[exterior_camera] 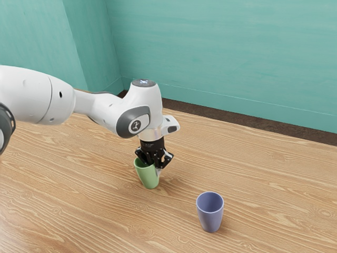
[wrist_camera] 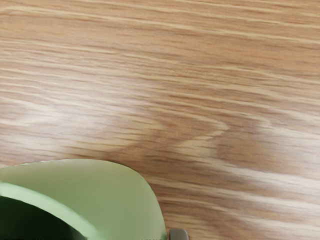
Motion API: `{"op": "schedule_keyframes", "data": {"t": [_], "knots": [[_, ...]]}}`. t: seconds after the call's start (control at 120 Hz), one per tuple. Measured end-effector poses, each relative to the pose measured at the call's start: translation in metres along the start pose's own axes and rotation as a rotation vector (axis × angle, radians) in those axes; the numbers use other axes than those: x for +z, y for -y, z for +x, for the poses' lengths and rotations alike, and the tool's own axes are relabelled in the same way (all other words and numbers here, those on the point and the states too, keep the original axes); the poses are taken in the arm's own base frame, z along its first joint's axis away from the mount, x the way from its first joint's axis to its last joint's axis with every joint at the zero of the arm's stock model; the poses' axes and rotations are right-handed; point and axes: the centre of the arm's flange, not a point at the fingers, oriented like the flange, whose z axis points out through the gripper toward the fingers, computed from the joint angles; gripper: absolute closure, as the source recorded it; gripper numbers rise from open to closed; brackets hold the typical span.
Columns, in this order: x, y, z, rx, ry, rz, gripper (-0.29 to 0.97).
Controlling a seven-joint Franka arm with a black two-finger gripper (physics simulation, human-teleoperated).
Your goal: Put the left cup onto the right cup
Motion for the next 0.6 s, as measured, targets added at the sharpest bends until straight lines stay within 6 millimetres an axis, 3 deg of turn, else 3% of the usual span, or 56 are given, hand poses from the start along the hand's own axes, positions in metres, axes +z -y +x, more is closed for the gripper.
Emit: {"op": "schedule_keyframes", "data": {"t": [0.6], "knots": [[-0.039, -0.007, -0.006, 0.009, -0.043, 0.008, 0.78]]}}
